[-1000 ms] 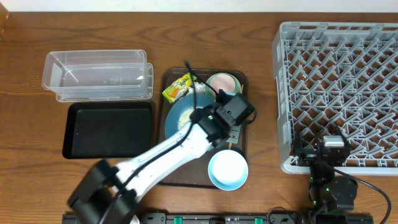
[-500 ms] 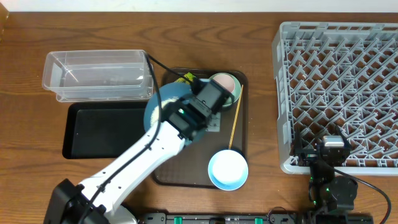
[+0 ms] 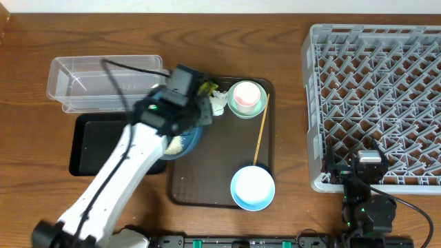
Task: Sort waste into correct bins and load items into the dishwasher rack
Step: 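Lift the blue plate with the left gripper over the black tray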
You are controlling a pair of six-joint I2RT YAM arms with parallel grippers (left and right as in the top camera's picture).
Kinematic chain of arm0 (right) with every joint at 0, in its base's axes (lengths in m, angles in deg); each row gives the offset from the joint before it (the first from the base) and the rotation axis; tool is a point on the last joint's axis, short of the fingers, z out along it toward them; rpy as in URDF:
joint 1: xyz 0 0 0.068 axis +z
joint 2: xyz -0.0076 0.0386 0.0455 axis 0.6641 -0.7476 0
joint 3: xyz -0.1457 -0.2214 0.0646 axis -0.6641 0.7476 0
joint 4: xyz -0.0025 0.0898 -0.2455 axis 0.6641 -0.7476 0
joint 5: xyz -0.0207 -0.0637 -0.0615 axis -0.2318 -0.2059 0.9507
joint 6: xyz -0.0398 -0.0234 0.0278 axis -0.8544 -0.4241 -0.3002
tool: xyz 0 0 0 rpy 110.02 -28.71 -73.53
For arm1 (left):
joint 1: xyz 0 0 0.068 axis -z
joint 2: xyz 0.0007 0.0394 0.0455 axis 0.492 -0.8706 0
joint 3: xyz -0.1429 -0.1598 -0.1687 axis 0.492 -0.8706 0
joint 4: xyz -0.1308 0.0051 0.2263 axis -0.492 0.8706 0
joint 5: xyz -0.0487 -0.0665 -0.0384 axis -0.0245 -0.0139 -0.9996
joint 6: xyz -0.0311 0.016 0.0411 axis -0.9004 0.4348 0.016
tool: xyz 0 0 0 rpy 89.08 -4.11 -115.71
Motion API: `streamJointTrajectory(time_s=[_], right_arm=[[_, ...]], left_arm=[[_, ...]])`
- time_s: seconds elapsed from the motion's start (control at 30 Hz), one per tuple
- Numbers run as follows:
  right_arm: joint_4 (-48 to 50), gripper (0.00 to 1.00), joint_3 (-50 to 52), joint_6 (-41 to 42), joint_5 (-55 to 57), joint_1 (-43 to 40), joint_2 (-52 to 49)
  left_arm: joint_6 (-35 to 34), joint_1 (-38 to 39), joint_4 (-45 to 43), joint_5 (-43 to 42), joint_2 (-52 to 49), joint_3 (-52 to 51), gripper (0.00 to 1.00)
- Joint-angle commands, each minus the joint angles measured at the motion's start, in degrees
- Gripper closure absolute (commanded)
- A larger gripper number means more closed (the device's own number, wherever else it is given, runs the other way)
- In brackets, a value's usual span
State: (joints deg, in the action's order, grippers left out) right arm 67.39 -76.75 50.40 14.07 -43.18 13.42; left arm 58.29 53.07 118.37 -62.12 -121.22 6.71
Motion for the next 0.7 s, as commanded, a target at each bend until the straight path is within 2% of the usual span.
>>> streamJointTrajectory(time_s=[0.0,0.67], right_arm=[[-0.26,0.01,0.07,-0.52,0.15,0.46,0.09],[-0.26,0.01,0.07,-0.52,0.15,0.46,0.09]], left_arm=[[2.62,-3.21,0.37,-6.23,4.02,1.07,0.94],[4.83,-23.67,-0.28,-31.47,4.87,-2.95,0.94]])
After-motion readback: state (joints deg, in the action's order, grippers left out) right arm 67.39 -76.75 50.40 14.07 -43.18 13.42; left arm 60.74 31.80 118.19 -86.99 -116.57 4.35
